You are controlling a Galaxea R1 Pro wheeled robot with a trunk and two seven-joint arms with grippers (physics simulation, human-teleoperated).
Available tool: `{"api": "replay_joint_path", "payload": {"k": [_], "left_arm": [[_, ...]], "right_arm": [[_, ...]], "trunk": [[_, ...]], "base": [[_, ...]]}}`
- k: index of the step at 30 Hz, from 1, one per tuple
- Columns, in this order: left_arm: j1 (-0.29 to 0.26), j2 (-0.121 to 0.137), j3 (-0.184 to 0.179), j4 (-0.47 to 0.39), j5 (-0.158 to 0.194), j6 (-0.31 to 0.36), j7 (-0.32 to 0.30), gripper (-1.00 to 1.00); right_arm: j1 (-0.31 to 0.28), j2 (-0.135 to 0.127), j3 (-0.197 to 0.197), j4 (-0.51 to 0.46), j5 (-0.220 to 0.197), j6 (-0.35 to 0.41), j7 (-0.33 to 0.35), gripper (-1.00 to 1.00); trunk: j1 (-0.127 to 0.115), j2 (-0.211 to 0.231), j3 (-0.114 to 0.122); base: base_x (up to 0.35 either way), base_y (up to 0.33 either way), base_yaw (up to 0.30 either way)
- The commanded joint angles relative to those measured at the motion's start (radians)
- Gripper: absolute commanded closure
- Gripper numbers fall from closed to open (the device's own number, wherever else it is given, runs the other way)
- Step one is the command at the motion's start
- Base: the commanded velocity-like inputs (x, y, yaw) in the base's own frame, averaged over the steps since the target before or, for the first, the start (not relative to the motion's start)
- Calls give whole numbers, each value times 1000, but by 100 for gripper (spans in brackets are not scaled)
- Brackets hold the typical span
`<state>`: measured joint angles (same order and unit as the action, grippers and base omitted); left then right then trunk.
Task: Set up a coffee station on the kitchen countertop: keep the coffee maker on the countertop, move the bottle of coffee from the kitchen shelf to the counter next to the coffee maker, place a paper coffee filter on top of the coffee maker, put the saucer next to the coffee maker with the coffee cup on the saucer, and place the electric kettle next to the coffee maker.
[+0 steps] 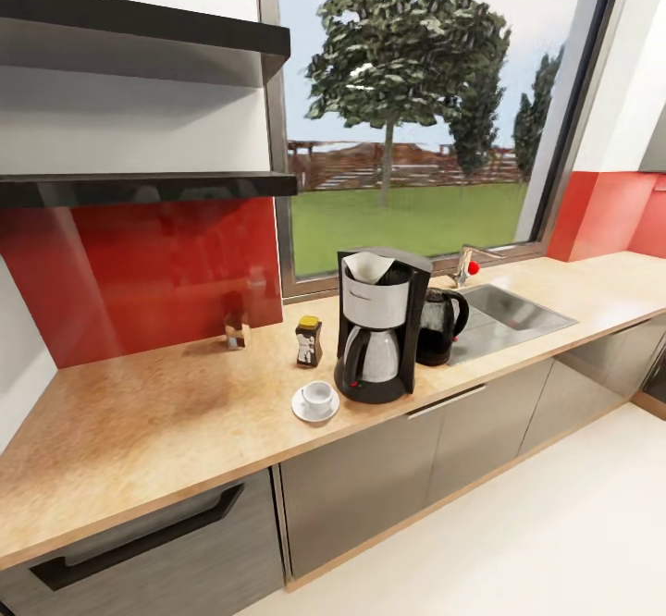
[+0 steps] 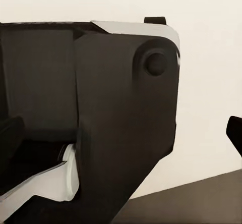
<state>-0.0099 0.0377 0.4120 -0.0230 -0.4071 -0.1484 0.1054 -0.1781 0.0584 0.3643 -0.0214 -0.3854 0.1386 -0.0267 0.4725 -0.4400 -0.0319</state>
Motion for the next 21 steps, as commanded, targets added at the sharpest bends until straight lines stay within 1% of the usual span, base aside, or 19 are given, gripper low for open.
{"api": "replay_joint_path", "payload": {"k": [1,21], "left_arm": [[-1,0,7,2,-11,-4,4,-100],[-1,3,8,2,-10,-4,2,-100]], "right_arm": [[1,0,8,-2,-9,5,-1,-100],[3,-4,8,-3,-11,3,-1,-100]], "trunk": [[1,-2,-2],[1,-2,-2]], "base": [[0,0,0],[0,0,0]]}}
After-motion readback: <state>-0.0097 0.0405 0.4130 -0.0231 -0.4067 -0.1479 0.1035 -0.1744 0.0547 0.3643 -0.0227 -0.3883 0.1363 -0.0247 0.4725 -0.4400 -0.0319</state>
